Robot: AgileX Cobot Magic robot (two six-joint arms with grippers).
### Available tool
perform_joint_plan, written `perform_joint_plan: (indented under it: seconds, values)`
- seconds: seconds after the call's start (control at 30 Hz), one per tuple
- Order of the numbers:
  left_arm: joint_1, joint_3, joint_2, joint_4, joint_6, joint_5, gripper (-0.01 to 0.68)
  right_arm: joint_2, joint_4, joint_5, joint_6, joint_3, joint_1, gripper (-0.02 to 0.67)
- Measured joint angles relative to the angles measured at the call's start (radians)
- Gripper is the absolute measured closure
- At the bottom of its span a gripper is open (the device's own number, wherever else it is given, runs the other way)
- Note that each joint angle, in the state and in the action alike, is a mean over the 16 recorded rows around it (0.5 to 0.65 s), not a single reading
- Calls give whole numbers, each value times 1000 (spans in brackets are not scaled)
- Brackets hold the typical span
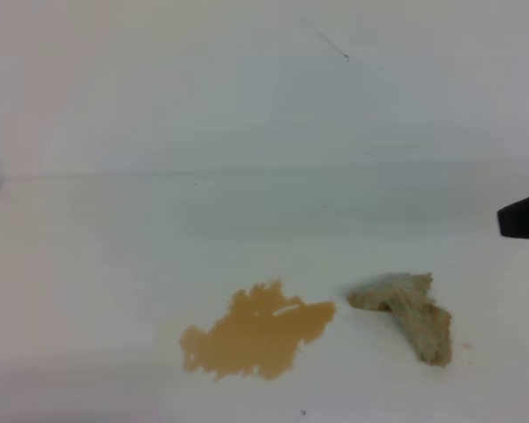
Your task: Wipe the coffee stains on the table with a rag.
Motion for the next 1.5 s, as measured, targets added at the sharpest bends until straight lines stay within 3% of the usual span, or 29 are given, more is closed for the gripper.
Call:
perform_joint_plan:
  seconds: [0.37, 0.63, 0.83, 1.17, 1.5]
  values:
    - [0, 0, 0, 0, 0, 0, 672, 285, -140, -132, 90, -67, 161, 441]
    - [0, 0, 0, 0, 0, 0, 672, 478, -182, -200, 85, -149, 192, 333]
    - [0, 0, 0, 0, 0, 0, 672, 600, -199, -230, 75, -189, 193, 306]
    - [0, 0, 0, 0, 0, 0, 672, 741, -197, -244, 68, -204, 193, 326]
    - [0, 0, 0, 0, 0, 0, 672, 800, -154, -232, 58, -231, 196, 515]
